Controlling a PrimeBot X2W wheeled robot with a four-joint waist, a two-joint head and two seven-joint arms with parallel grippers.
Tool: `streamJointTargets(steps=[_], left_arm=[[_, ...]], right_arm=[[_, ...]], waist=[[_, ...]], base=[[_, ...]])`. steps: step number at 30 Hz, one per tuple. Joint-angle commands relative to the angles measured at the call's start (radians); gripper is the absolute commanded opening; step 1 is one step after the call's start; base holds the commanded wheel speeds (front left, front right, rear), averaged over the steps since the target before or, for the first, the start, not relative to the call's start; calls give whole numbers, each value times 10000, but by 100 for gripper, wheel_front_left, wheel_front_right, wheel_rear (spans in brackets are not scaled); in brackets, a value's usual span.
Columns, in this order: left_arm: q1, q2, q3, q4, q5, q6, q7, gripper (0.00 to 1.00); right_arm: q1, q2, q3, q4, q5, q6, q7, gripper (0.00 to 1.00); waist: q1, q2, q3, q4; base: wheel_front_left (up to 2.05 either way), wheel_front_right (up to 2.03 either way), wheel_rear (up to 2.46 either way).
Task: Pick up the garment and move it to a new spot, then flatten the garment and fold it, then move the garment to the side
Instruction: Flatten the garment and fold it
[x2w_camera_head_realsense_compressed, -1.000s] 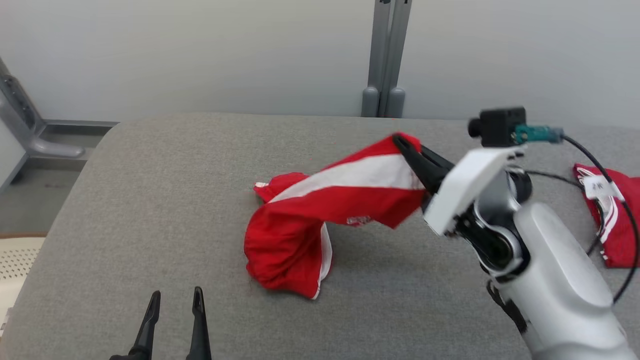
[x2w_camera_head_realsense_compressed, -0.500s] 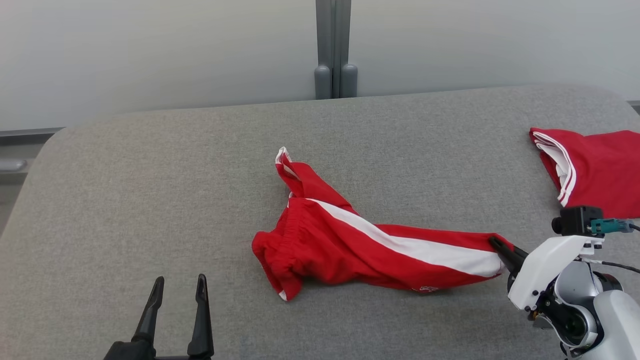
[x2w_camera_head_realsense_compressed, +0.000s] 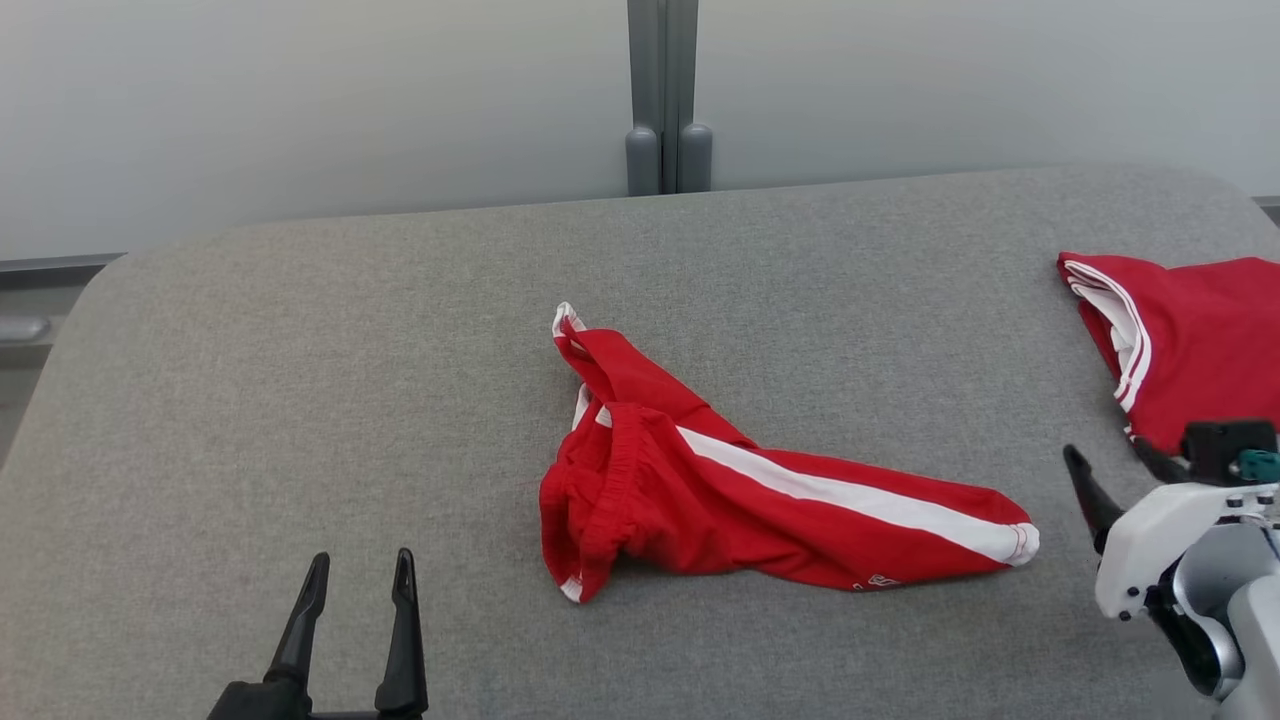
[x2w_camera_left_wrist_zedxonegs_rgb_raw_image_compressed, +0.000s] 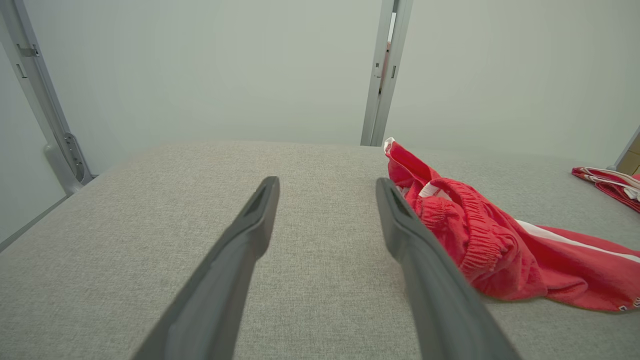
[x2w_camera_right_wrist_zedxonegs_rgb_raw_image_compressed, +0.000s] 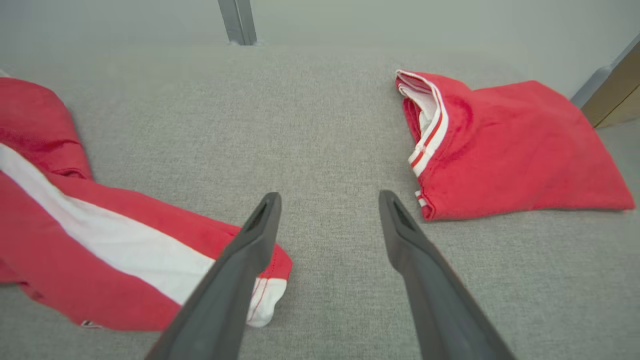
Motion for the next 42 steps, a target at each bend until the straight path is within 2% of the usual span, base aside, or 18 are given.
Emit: streamJointTargets(steps=[1, 3, 7, 10, 17, 23, 28, 34, 40, 42], left_arm=[[99, 8, 21, -34, -52, 56, 0, 100], [151, 6, 34, -89, -79, 100, 0, 100], [227, 6, 69, -159, -73, 135, 0, 100], [275, 8, 133, -178, -51, 149, 0, 100], [385, 8, 298, -189, -53, 241, 0, 100], [505, 8, 510, -33, -10, 152, 0, 100], [515, 8, 575, 33, 18, 108, 0, 100], [-2, 8, 355, 87, 65, -28, 0, 100], [-1556, 9, -571, 1187, 136, -481, 13, 100], [-2335, 9, -1026, 1808, -268, -608, 433, 100]], right_arm=[[-29, 15, -221, -110, -235, -6, -497, 100], [147, -50, -315, -468, -758, -5, -1504, 100], [786, 223, -630, -1194, -1597, -11, -3430, 100], [1494, 625, -971, -1852, -2056, -11, -4108, 100], [3465, 1740, -1382, -4185, -2593, -11, -4201, 100], [4272, 2432, -1594, -4777, -2747, -11, -4205, 100], [4290, 2646, -1389, -4589, -2686, -11, -4204, 100], [4008, 2613, -1206, -4652, -2677, -11, -4205, 100], [3704, 2590, -970, -4763, -2661, -11, -4206, 100], [3639, 2605, -868, -4803, -2669, -11, -4206, 100]], waist=[[0, 0, -49, -13], [0, 0, -89, -41], [0, 0, -169, -79], [0, 0, -221, -49], [0, 0, -332, 81], [0, 0, -436, 197], [0, 0, -473, 226], [0, 0, -360, 79], [0, 0, -89, -308], [0, 0, 9, -444]], base=[[0, 0, 0], [0, 0, 0], [0, 0, 0], [0, 0, 0], [0, 0, 0], [0, 0, 0], [0, 0, 0], [0, 0, 0], [0, 0, 0], [0, 0, 0]])
